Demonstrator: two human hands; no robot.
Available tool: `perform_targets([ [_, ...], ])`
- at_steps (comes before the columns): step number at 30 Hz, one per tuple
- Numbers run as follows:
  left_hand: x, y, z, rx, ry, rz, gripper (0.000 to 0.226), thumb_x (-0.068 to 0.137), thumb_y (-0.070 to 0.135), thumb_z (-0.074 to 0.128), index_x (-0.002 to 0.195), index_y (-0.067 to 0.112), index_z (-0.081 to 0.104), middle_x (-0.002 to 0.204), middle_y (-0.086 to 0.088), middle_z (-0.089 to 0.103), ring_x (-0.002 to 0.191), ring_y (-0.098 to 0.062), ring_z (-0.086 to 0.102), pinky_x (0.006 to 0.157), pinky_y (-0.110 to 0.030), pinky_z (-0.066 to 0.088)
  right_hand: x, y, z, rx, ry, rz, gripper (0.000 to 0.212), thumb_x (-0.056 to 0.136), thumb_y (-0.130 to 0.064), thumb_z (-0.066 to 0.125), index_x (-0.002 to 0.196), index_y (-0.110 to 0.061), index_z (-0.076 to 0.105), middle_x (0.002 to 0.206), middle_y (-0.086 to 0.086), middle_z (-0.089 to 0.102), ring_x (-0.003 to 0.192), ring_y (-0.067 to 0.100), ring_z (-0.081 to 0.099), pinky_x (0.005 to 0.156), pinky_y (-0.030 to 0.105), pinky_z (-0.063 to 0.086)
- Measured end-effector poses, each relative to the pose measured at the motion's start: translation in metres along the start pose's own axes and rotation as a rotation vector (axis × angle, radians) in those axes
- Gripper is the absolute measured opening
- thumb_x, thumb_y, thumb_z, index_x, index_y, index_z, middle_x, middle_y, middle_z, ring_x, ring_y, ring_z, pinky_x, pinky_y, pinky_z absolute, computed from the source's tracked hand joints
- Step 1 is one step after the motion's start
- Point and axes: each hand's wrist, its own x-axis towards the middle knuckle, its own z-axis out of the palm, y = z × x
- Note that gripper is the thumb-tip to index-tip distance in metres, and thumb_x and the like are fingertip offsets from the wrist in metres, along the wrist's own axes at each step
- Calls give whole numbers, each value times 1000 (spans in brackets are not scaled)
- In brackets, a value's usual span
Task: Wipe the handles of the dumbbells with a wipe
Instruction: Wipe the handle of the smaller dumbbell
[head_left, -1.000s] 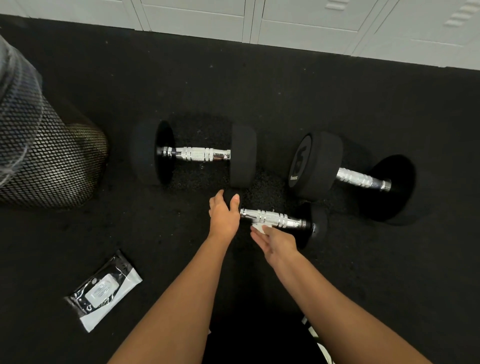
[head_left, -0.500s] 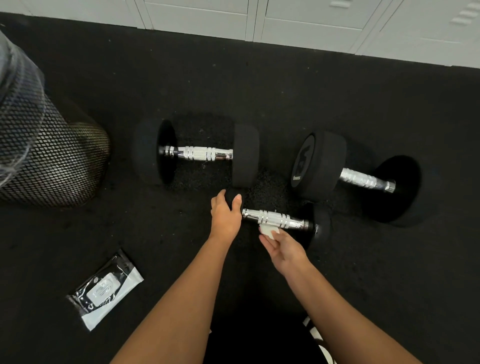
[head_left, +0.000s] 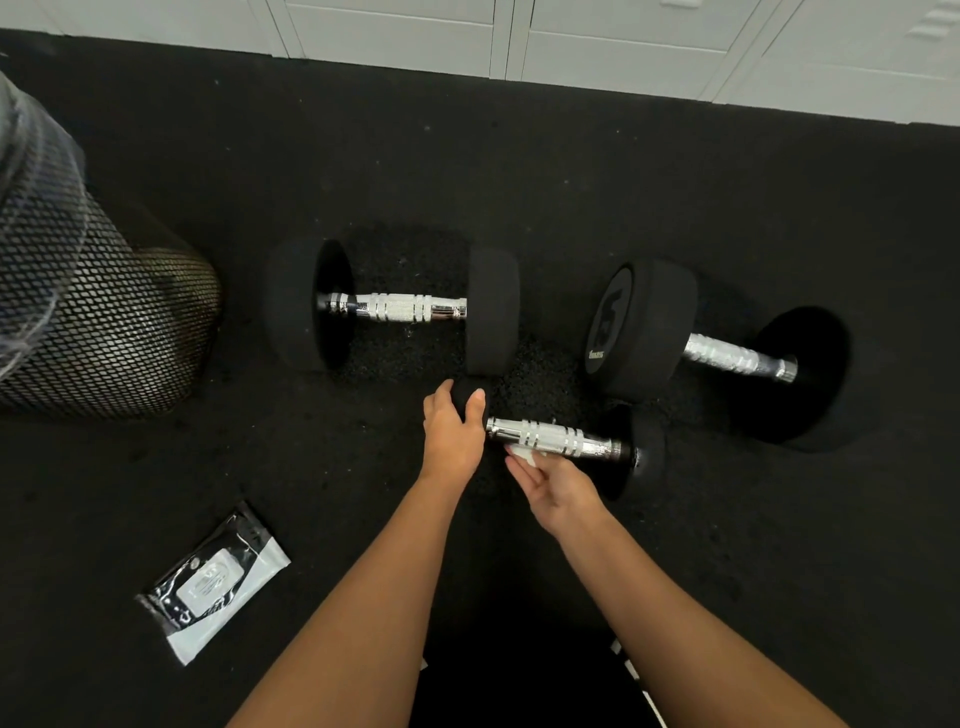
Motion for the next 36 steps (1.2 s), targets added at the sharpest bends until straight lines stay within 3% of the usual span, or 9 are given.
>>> perform_targets([
  [4, -1, 0, 0, -2, -2, 2, 54, 97, 31, 42, 143, 7, 26, 145, -11, 28, 132, -25, 34, 104, -32, 32, -7, 2, 0, -47, -86, 59, 24, 96, 5, 36, 110, 6, 55, 114, 24, 62, 103, 29, 62, 90, 38, 48],
  [9, 0, 0, -1, -7, -8, 4, 54, 97, 31, 42, 143, 7, 26, 145, -12, 28, 132, -25, 33, 105, -34, 31, -2, -6, -2, -13, -3, 31, 19, 93, 8, 39, 103, 7, 55, 114, 28, 61, 107, 33, 60, 91, 40, 48],
  [14, 1, -2, -1, 6, -11, -4, 55, 97, 32, 43, 143, 8, 27, 145, -12, 29, 132, -26, 34, 107, -36, 32, -10, -1, 3, -52, -93, 74, 24, 95, 7, 34, 111, 8, 53, 116, 26, 60, 110, 33, 59, 91, 40, 47],
  [20, 0, -1, 0, 0, -8, -1, 54, 97, 31, 43, 143, 7, 27, 144, -12, 30, 131, -26, 34, 106, -35, 31, -1, 5, 16, -86, -48, 40, 31, 94, 7, 37, 122, 8, 51, 116, 26, 61, 100, 31, 62, 85, 38, 48],
  [33, 0, 0, -1, -2, -12, -4, 55, 97, 31, 43, 144, 7, 26, 146, -12, 27, 133, -26, 33, 106, -35, 30, -8, -7, 4, -78, -24, 74, 29, 94, 9, 35, 121, 10, 48, 98, 26, 65, 93, 31, 65, 82, 39, 50],
  [36, 0, 0, -1, -5, -16, -3, 54, 97, 31, 42, 144, 8, 26, 146, -12, 28, 132, -26, 33, 106, -35, 31, -17, -17, 2, -93, -38, 97, 29, 95, 9, 32, 120, 12, 46, 114, 30, 60, 103, 33, 63, 88, 40, 48],
])
